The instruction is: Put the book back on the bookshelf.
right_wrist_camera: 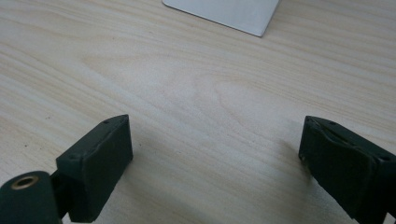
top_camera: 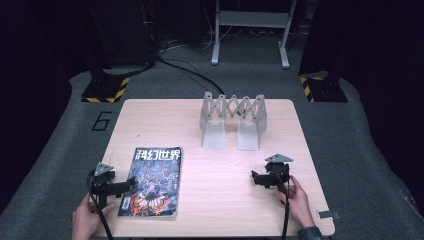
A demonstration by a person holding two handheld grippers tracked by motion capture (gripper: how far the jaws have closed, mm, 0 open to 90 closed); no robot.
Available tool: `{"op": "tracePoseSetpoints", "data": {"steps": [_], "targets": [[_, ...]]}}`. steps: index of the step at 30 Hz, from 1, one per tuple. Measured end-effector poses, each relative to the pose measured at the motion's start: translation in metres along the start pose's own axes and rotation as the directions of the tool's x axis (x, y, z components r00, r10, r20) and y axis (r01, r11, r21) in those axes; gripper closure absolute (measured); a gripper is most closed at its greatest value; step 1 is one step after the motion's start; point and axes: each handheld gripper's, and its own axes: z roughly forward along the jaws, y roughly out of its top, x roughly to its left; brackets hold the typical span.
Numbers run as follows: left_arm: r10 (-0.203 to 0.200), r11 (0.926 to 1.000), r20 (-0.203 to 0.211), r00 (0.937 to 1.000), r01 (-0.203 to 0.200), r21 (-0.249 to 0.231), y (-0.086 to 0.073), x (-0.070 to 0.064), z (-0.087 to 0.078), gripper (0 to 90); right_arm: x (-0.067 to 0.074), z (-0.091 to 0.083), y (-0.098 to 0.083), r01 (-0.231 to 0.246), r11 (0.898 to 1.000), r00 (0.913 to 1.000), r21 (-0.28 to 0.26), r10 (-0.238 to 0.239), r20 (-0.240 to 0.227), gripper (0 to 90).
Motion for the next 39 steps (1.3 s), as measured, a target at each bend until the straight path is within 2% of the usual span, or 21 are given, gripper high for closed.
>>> {"op": "tracePoseSetpoints", "data": {"steps": [6,8,11,13,15,18,21,23,26,27,28,31,33,36,38,39], "targets": [[-0.004,1.0000,-0.001,1.0000,0.004,0.000,0.000,0.000,0.000,9.0,0.000,0.000,0.000,0.002,1.000,1.0000,0.001,-0.002,-0.002,8.8],[0.020,0.9996,0.009,0.9998,-0.020,0.019,0.002,-0.001,0.001,8.5,0.000,0.000,0.000,-0.005,1.000,1.0000,0.003,0.005,0.000,8.5],[0.029,0.9991,0.024,0.9993,-0.029,0.029,0.003,-0.004,0.001,8.4,0.000,-0.002,-0.002,-0.003,1.000,1.0000,0.008,0.003,-0.003,8.3],[0.028,0.9993,0.008,0.9996,-0.028,0.026,0.003,-0.006,0.002,8.1,-0.002,-0.003,-0.002,0.012,1.000,0.9999,0.011,-0.012,-0.008,8.3],[0.031,0.9986,0.023,0.9993,-0.032,0.043,0.004,-0.009,0.002,6.1,-0.002,-0.003,-0.003,0.025,1.000,0.9996,0.008,-0.025,-0.011,8.2],[0.017,0.9983,0.070,0.9974,-0.020,0.054,0.007,-0.012,0.002,7.3,-0.002,-0.003,-0.002,0.020,1.000,0.9997,0.017,-0.020,-0.014,8.2],[0.026,0.9964,0.102,0.9945,-0.034,0.077,0.010,-0.016,0.004,5.9,-0.002,-0.004,-0.003,0.027,1.000,0.9994,0.012,-0.027,-0.022,8.2],[0.026,0.9967,0.096,0.9951,-0.033,0.074,0.011,-0.019,0.006,4.5,-0.001,-0.004,-0.003,0.023,1.000,0.9994,0.014,-0.023,-0.026,8.3],[0.047,0.9943,0.102,0.9937,-0.056,0.090,0.013,-0.025,0.010,2.5,-0.001,-0.004,-0.003,0.022,1.000,0.9994,0.014,-0.022,-0.026,8.2],[0.048,0.9952,0.099,0.9939,-0.056,0.080,0.014,-0.027,0.012,1.9,-0.001,-0.004,-0.003,0.022,1.000,0.9994,0.014,-0.022,-0.027,8.2],[0.059,0.9924,0.105,0.9927,-0.069,0.101,0.015,-0.029,0.012,1.4,-0.001,-0.004,-0.003,0.023,1.000,0.9994,0.014,-0.023,-0.027,8.3],[0.080,0.9896,0.106,0.9912,-0.092,0.111,0.016,-0.037,0.015,0.4,-0.002,-0.004,-0.003,0.029,0.999,0.9992,0.015,-0.029,-0.028,8.4],[0.099,0.9872,0.080,0.9918,-0.108,0.117,0.016,-0.042,0.017,0.0,-0.002,-0.004,-0.002,0.032,0.999,0.9991,0.020,-0.031,-0.028,8.5],[0.087,0.9901,0.069,0.9938,-0.094,0.104,0.015,-0.044,0.017,0.0,-0.002,-0.004,-0.002,0.030,0.999,0.9991,0.016,-0.029,-0.030,8.8],[0.081,0.9885,0.070,0.9942,-0.089,0.122,0.016,-0.046,0.016,0.0,-0.001,-0.004,-0.002,0.028,0.999,0.9991,0.016,-0.027,-0.031,9.2],[0.072,0.9909,0.066,0.9953,-0.079,0.109,0.015,-0.047,0.017,0.0,-0.001,-0.004,-0.002,0.023,1.000,0.9993,0.018,-0.023,-0.031,9.3]]}}
